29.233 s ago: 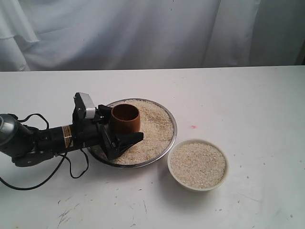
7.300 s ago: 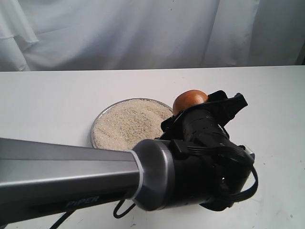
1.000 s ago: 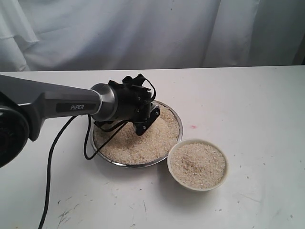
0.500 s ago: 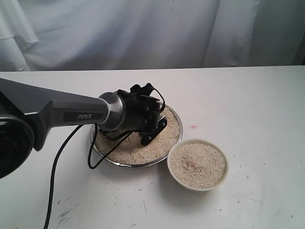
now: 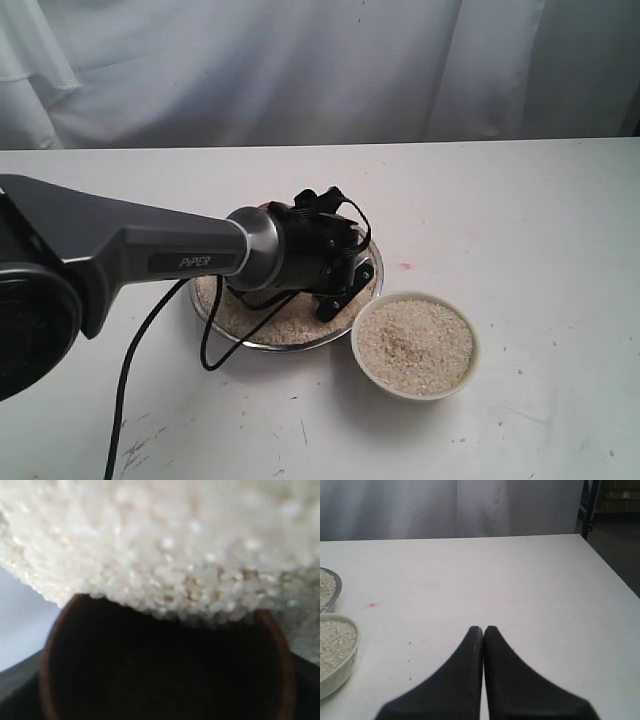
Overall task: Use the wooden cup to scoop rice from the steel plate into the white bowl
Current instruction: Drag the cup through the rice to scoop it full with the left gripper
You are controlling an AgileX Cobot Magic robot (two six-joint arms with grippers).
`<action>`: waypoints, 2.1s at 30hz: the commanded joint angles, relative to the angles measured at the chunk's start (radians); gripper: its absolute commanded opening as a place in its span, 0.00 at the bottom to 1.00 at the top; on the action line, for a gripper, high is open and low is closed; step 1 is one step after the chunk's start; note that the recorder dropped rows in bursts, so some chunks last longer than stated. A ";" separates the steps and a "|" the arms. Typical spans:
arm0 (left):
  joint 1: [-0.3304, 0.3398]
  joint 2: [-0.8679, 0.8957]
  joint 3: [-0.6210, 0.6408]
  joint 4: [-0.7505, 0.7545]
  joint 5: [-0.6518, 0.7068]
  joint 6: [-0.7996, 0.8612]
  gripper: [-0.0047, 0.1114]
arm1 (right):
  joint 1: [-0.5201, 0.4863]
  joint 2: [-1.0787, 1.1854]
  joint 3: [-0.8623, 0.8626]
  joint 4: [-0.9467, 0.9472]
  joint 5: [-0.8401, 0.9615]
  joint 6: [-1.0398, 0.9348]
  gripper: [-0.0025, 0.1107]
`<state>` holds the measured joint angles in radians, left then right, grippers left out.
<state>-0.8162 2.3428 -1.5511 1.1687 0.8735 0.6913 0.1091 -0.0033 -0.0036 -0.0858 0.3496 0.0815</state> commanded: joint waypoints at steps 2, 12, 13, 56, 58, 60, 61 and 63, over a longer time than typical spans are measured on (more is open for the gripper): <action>-0.021 -0.003 0.006 -0.020 -0.013 -0.002 0.04 | 0.001 0.003 0.004 0.003 -0.006 0.000 0.02; -0.050 -0.003 0.006 -0.058 -0.028 -0.002 0.04 | 0.001 0.003 0.004 0.003 -0.006 0.000 0.02; -0.049 -0.003 0.006 -0.063 -0.029 -0.002 0.04 | 0.001 0.003 0.004 0.003 -0.006 0.000 0.02; -0.021 -0.037 -0.014 -0.226 -0.119 -0.085 0.04 | 0.001 0.003 0.004 0.003 -0.006 0.000 0.02; -0.021 -0.037 -0.014 -0.244 -0.127 -0.085 0.04 | 0.001 0.003 0.004 0.003 -0.006 0.000 0.02; -0.021 -0.037 -0.014 -0.248 -0.134 -0.085 0.04 | 0.001 0.003 0.004 0.003 -0.006 0.000 0.02; -0.021 -0.037 -0.014 -0.248 -0.134 -0.085 0.04 | 0.001 0.003 0.004 0.003 -0.006 0.000 0.02; -0.021 -0.037 -0.014 -0.248 -0.136 -0.085 0.04 | 0.001 0.003 0.004 0.003 -0.006 0.000 0.02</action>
<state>-0.8333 2.3139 -1.5608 0.9527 0.7865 0.6200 0.1091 -0.0033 -0.0036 -0.0858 0.3496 0.0815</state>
